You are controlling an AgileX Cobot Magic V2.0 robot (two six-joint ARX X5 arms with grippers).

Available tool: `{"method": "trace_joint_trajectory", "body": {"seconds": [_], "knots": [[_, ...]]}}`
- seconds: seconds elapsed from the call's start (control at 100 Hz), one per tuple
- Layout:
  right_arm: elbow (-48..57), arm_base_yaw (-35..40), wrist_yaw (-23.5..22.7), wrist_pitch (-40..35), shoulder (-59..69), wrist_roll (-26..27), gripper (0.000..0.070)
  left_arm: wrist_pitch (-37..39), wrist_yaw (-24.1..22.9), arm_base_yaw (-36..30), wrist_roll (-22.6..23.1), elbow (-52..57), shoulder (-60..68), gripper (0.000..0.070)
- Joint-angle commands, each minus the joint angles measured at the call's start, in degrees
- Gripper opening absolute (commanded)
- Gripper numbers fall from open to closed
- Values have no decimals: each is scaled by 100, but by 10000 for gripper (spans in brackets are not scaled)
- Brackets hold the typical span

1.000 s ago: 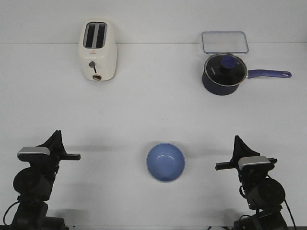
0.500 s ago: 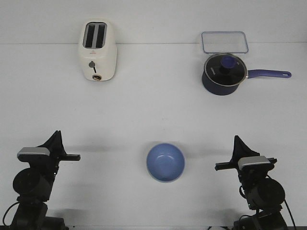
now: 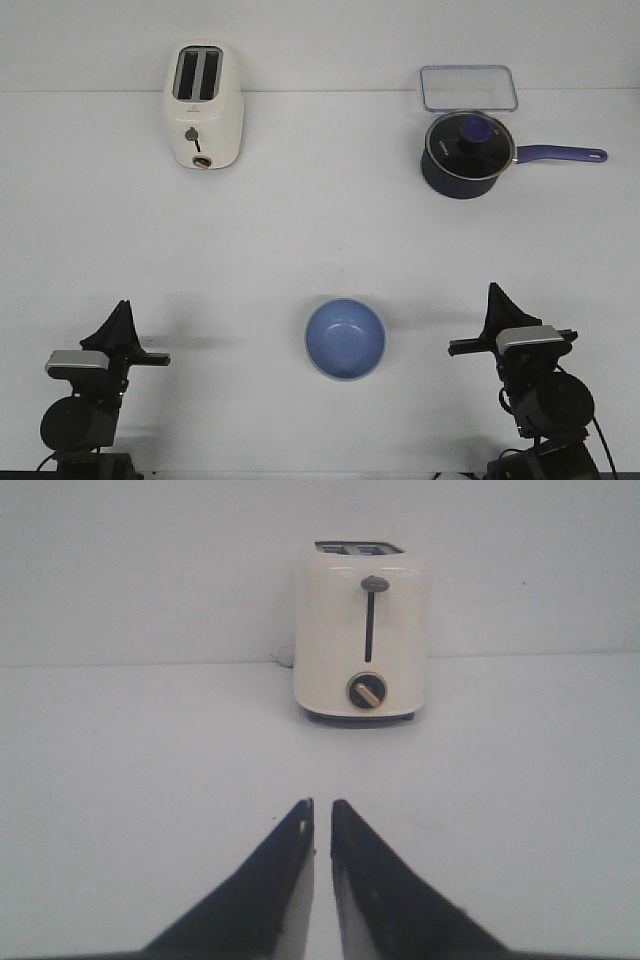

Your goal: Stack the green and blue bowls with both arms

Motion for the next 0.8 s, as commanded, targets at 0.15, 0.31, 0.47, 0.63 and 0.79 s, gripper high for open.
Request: {"method": "trace_joint_trajectory", "body": {"seconds": [0.15, 0.31, 0.47, 0.63, 0.79], "knots": [[33, 17, 17, 59, 9, -42, 0, 197, 46, 74, 7, -343, -328, 15], [35, 17, 17, 63, 9, -42, 0, 66, 116, 72, 9, -358, -328, 15], [35, 17, 17, 66, 9, -42, 0, 13, 114, 70, -2, -356, -323, 15], [35, 17, 17, 63, 9, -42, 0, 11, 114, 70, -2, -356, -326, 15], [35, 17, 17, 63, 9, -42, 0, 11, 114, 70, -2, -356, -326, 15]]}}
